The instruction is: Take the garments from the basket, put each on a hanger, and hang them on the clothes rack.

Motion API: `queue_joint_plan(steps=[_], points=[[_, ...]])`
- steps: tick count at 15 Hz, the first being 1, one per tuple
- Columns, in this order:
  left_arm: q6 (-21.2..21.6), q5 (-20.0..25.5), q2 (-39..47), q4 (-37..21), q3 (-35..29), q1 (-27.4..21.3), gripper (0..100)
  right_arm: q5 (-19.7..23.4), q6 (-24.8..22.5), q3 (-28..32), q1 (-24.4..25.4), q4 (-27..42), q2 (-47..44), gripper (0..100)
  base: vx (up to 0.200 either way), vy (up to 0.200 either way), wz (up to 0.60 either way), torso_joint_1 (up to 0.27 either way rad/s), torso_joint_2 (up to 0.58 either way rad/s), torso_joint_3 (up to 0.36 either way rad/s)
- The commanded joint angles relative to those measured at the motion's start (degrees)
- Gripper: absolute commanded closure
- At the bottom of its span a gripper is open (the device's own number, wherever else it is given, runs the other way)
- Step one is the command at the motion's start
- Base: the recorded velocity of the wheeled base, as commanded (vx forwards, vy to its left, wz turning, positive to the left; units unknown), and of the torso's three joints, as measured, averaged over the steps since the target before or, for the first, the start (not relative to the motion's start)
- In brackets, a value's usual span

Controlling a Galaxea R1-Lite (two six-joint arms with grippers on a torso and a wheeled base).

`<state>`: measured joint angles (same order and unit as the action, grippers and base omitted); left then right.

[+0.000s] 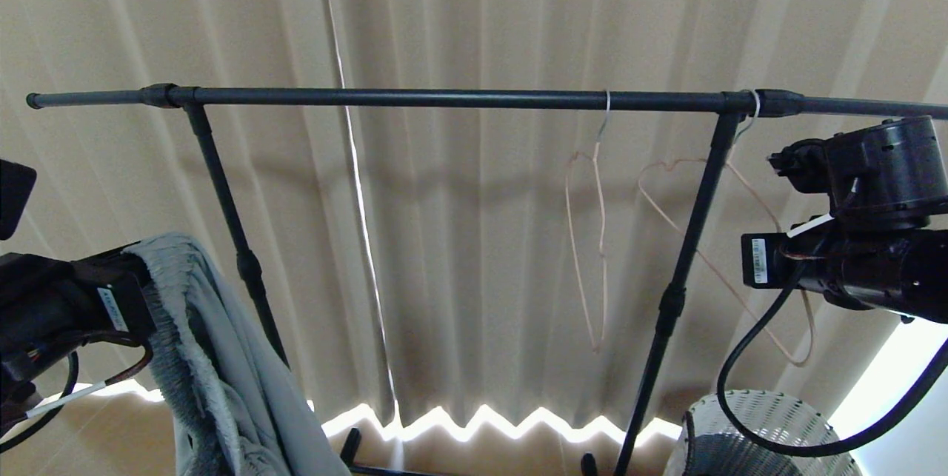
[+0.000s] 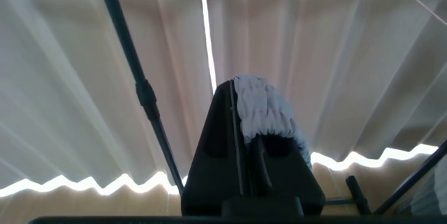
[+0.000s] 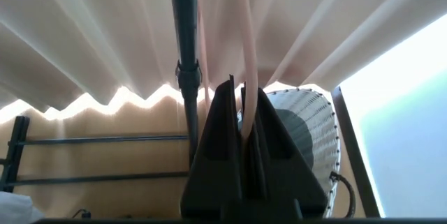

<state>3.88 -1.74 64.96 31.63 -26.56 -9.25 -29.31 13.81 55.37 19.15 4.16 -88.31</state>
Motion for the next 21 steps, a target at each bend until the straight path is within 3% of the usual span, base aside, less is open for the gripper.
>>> queue_joint_plan(steps=[1, 6, 13, 17, 21], points=[[0.0, 0.0, 0.0, 0.0, 0.0, 0.0, 100, -0.1, 0.0, 0.0, -0.4, 0.0, 1.0, 100, 0.000, 0.000, 0.00, 0.000, 0.00, 0.000], [0.1, 0.0, -0.5, 0.1, 0.6, 0.1, 100, -3.5, -2.0, 0.3, -3.2, -1.3, 4.1, 100, 0.000, 0.000, 0.00, 0.000, 0.00, 0.000], [-0.5, 0.0, -0.8, 6.2, 2.7, 0.6, 100, -3.6, -2.9, -5.2, -3.2, -2.1, 12.3, 100, 0.000, 0.000, 0.00, 0.000, 0.00, 0.000], [-0.6, 0.0, -0.5, 6.7, 2.6, 4.6, 100, -3.6, -3.1, -6.8, -3.2, -2.0, 14.2, 100, 0.000, 0.000, 0.00, 0.000, 0.00, 0.000], [-0.4, 0.0, -0.3, 6.7, 2.7, 4.7, 100, -3.6, -3.4, -7.6, -3.2, -2.4, 14.2, 100, -0.100, 0.000, 0.00, 0.001, 0.00, 0.001]])
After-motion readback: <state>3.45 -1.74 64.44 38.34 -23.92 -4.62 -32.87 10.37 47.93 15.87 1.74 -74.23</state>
